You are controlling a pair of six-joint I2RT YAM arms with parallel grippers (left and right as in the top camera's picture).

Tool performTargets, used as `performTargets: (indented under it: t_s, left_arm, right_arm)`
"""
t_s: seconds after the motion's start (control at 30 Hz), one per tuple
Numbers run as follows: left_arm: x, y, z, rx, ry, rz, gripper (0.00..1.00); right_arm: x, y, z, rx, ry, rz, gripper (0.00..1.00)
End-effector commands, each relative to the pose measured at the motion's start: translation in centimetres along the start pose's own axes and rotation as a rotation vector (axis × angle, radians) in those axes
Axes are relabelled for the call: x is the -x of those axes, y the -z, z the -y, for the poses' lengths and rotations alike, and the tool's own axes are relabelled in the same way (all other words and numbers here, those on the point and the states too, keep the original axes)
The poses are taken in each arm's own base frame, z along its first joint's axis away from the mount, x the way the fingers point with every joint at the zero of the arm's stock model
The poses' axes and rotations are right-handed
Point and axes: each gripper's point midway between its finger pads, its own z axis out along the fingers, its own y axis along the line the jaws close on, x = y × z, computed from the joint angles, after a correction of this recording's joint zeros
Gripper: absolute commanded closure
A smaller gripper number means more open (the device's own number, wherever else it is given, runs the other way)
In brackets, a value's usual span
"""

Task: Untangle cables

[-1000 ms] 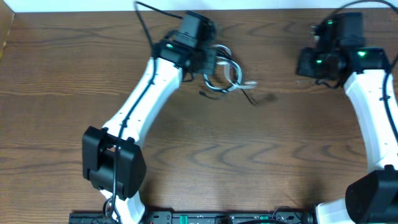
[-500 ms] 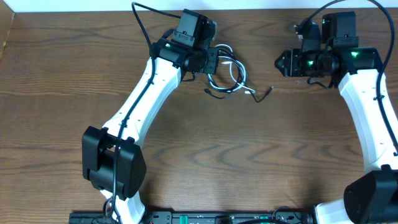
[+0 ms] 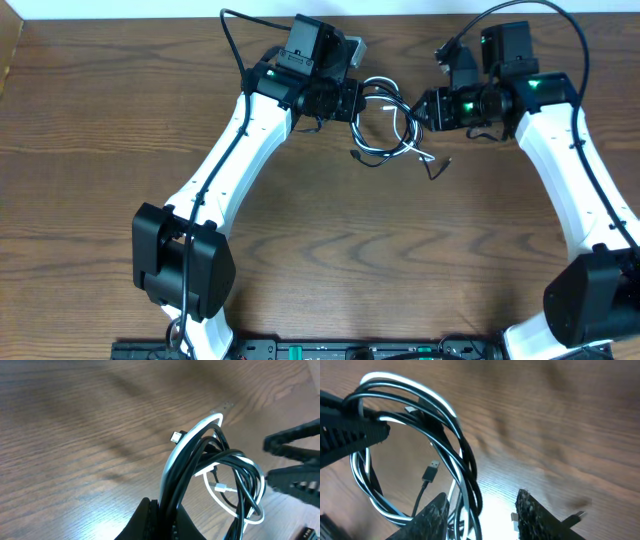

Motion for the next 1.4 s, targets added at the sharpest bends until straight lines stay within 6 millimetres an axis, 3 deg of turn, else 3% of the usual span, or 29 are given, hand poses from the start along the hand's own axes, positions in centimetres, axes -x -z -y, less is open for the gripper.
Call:
performTargets:
  t_s: [0.0,0.2,0.4,0.67,0.97,1.23,1.37]
  left_arm:
    - [0.6,0.4,0.8,-0.036,-0.007,0.018,0.93]
    - [0.9,0.4,0.9,-0.037,-0.011,0.027,0.93]
    - [0.9,0.4,0.9,-0.038,-0.011,0.028,0.93]
    - [0.4,0.4,0.8,-0.034,-0.001,0.008,0.93]
    - [0.4,0.4,0.8,-0.034,0.015,0.007,0.93]
    - [0.4,0.4,0.8,-0.034,0.031,0.007,0.93]
    - [0.4,0.4,0.8,-0.034,0.040,0.006,0.92]
  right_arm:
    - [-0.7,-0.6,-0.5,0.022,0.018,-0.030,0.60]
    - [-2.7,-0.5,-0.1,0.005,0.032,-0.108,0.62]
    - [-2.8,-0.4,0.5,-0.030,0.032,-0.112,0.62]
    - [-2.4,0.0,3.9,-0.230,-0.036,-0.094,0.58]
    - [-2.7,-0.1,3.7,-0.219,-0.033,-0.103,0.59]
    - [-2.6,-0.4,1.5,-0.091,0.024,-0.105,0.59]
    - [-2.5,-0.5,1.3,-0.081,0.026,-0.101,0.59]
